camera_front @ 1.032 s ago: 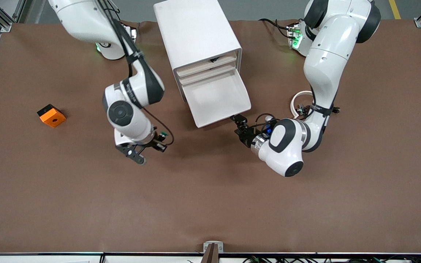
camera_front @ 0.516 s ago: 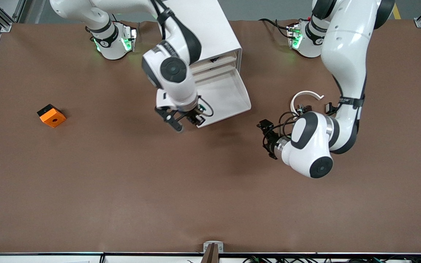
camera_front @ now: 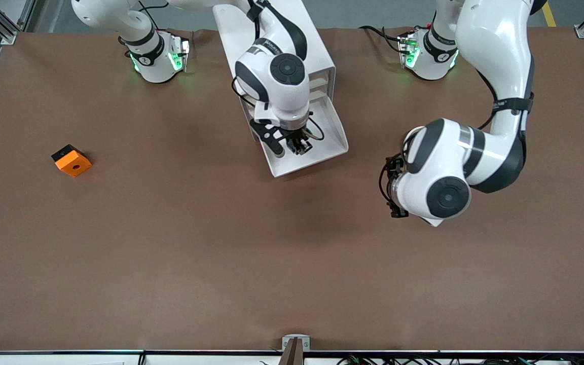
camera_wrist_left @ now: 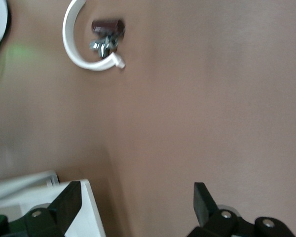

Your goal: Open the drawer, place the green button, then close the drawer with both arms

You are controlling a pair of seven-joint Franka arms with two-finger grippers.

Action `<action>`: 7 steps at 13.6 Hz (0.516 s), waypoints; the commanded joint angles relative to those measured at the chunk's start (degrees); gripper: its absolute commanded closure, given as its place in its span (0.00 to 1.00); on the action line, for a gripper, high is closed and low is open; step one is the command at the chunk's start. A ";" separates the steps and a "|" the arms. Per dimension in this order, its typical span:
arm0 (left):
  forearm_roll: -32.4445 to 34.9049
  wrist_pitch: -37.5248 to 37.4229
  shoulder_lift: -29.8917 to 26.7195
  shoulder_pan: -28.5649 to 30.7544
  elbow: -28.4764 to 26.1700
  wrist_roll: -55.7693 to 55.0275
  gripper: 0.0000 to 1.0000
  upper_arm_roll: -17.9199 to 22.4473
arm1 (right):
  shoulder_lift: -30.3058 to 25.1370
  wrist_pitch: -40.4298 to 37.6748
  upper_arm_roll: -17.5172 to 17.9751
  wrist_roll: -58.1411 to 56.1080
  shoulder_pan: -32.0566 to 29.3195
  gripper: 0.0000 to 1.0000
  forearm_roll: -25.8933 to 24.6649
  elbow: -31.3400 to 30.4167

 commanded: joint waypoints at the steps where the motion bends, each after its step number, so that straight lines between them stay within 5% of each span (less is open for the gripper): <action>1: 2.77 1.09 -4.61 -0.63 -6.04 11.10 0.00 -1.27 | 0.25 1.30 -0.85 3.28 2.31 1.00 -1.50 -1.64; 7: 2.94 18.56 -10.16 -0.80 -22.74 30.19 0.00 -2.94 | 0.08 4.98 -0.76 4.08 3.11 1.00 -4.23 -6.82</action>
